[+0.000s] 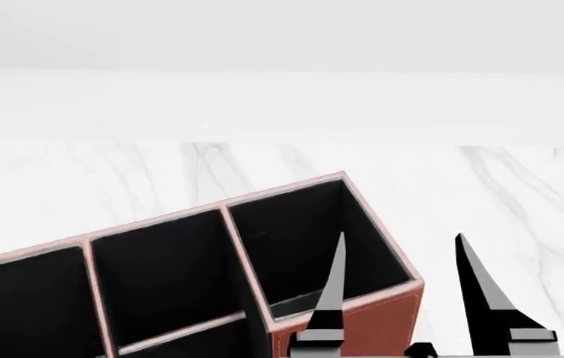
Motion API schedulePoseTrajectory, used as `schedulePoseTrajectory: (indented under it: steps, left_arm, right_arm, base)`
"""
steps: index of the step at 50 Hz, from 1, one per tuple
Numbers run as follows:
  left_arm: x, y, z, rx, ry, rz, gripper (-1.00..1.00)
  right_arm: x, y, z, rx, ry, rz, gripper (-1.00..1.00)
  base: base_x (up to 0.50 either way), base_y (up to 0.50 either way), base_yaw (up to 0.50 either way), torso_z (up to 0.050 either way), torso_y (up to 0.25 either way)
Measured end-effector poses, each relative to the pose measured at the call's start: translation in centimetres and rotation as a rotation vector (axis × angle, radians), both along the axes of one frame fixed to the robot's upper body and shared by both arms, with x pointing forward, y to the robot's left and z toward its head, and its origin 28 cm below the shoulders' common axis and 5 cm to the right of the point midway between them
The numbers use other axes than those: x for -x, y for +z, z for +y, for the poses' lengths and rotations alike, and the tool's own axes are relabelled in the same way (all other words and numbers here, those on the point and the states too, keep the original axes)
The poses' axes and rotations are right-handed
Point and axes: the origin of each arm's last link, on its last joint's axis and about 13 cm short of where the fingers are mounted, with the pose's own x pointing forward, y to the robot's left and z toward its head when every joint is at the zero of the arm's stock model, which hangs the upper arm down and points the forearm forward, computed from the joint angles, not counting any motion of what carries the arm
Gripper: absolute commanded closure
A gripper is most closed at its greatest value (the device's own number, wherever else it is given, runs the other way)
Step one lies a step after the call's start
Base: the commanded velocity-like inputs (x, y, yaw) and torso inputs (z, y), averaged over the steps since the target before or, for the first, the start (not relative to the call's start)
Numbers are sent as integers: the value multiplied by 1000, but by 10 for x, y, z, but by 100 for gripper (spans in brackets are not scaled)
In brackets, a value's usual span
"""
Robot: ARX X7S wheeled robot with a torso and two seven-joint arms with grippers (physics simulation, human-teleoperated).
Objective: Pick up the book and place it in the front compartment of the caddy.
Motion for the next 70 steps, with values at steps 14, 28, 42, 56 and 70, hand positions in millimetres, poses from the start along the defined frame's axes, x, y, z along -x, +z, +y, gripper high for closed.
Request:
schedulePoseTrajectory:
  steps: [14,28,42,56,70]
  left_arm:
    - [-1,0,2,0,-9,-14,100]
    - [-7,23,6,21,-18,-67,100]
    - [-32,68,19,-8,17,-189,100]
    - [-56,105,31,-54,23,-241,100]
    - [-78,144,36,-56,24,-267,100]
  right_arm:
    - [0,0,0,3,-3,0,-100]
    - [1,-1,0,4,-6,2,-100]
    - [1,0,0,0,-11,3,-100]
    - [1,0,-1,-4,-14,0,-100]
    - [1,0,-1,-6,-17,0,-100]
  base:
    - [0,0,0,0,0]
    - [0,0,0,0,0]
    - [0,0,0,0,0]
    - [0,0,0,0,0]
    - [0,0,0,0,1]
